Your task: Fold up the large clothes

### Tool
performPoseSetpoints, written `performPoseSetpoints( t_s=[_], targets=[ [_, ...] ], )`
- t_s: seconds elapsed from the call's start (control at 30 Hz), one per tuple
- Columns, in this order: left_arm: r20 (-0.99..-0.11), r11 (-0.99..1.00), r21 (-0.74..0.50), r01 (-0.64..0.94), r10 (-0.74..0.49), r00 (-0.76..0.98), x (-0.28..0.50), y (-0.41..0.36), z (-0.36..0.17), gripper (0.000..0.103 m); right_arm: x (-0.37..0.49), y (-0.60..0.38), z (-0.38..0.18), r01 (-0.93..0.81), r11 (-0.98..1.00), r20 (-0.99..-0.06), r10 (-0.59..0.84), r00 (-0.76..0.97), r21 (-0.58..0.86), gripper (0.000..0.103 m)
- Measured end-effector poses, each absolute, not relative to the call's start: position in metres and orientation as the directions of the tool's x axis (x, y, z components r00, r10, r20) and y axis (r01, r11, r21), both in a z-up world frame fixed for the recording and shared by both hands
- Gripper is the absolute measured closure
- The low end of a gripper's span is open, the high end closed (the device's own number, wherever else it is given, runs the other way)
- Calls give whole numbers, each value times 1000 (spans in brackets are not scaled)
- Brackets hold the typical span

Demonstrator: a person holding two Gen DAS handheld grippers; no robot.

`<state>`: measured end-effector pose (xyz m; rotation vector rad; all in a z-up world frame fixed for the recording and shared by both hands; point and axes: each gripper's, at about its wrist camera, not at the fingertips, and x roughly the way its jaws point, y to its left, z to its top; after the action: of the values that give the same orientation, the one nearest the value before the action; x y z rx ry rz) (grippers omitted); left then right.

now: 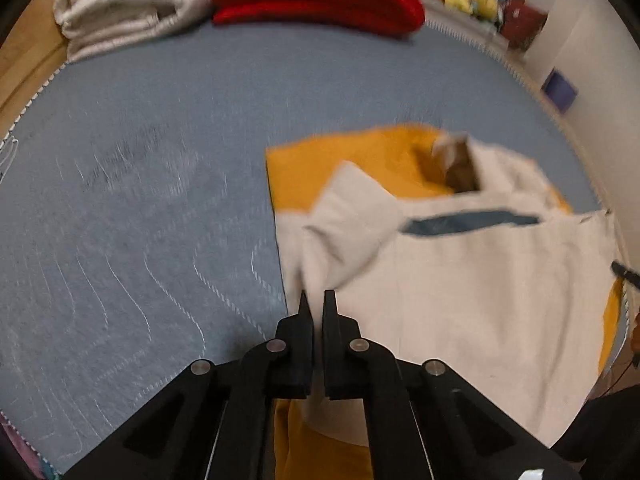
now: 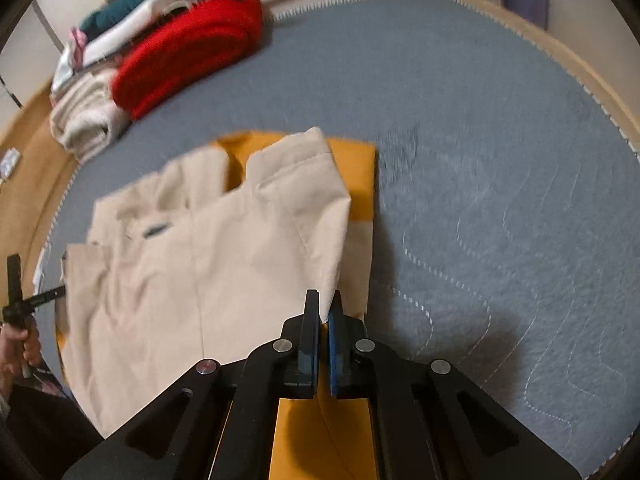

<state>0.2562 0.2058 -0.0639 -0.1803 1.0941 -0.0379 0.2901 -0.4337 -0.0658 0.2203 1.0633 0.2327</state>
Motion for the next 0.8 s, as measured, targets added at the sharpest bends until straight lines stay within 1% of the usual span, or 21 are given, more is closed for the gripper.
performPoseSetpoints(
  t_s=[0.07,0.17,0.23,0.3,0.33,0.4,0.47,0.5,0.53,0.57,0.6,0.63,0.67,0.7,0.73,0.77,0.8],
  targets=[
    [-852,981,-173,-88,-104,513,254,214,-51,101,290,-435,-59,-66,956,-822,281,496,287,100],
    [-796,968,-212,-132,-92,599,252,226,-32,101,287,-449,-38,-24,951,-764,263,589,308,100],
    [-773,974,-176,-140,-49,633,253,222,-25,101,286,-454,-23,-13,943,-715,261,649,332,100],
    [-772,980,-132,-149,-8,635,259,215,-27,101,289,-449,-16,-4,955,-701,220,678,296,100],
    [-787,980,-118,-158,5,617,265,213,-32,101,292,-448,-17,7,958,-706,206,677,286,100],
    [-831,977,-138,-161,-26,555,278,213,-51,101,308,-445,-35,52,959,-764,187,617,277,100],
    [-892,968,-187,-169,-95,442,290,214,-80,99,322,-441,-63,94,963,-844,172,508,254,99],
    [-910,963,-202,-176,-118,398,292,215,-91,98,328,-440,-81,107,957,-879,200,433,271,97],
    [-918,957,-222,-185,-141,372,292,218,-98,94,329,-441,-88,109,954,-889,214,404,279,96],
    [-916,951,-241,-192,-157,369,291,221,-99,86,330,-440,-94,107,953,-898,224,378,283,96],
    [-910,940,-271,-208,-180,373,289,227,-98,81,330,-442,-99,103,948,-901,246,358,300,93],
    [-901,923,-311,-226,-211,379,286,235,-97,69,329,-444,-101,107,940,-898,270,347,324,91],
    [-891,906,-350,-239,-243,384,283,241,-96,62,329,-448,-103,122,924,-891,304,338,362,89],
    [-879,885,-393,-250,-281,386,282,247,-97,60,327,-456,-105,145,907,-884,332,330,395,85],
    [-865,858,-442,-261,-330,378,279,253,-100,59,325,-461,-107,163,897,-881,346,323,412,77],
    [-862,847,-460,-266,-354,363,278,254,-104,59,323,-466,-109,177,888,-880,358,312,424,72],
    [-863,844,-467,-264,-371,342,277,252,-107,59,320,-468,-112,180,884,-880,371,296,433,64]
  ],
)
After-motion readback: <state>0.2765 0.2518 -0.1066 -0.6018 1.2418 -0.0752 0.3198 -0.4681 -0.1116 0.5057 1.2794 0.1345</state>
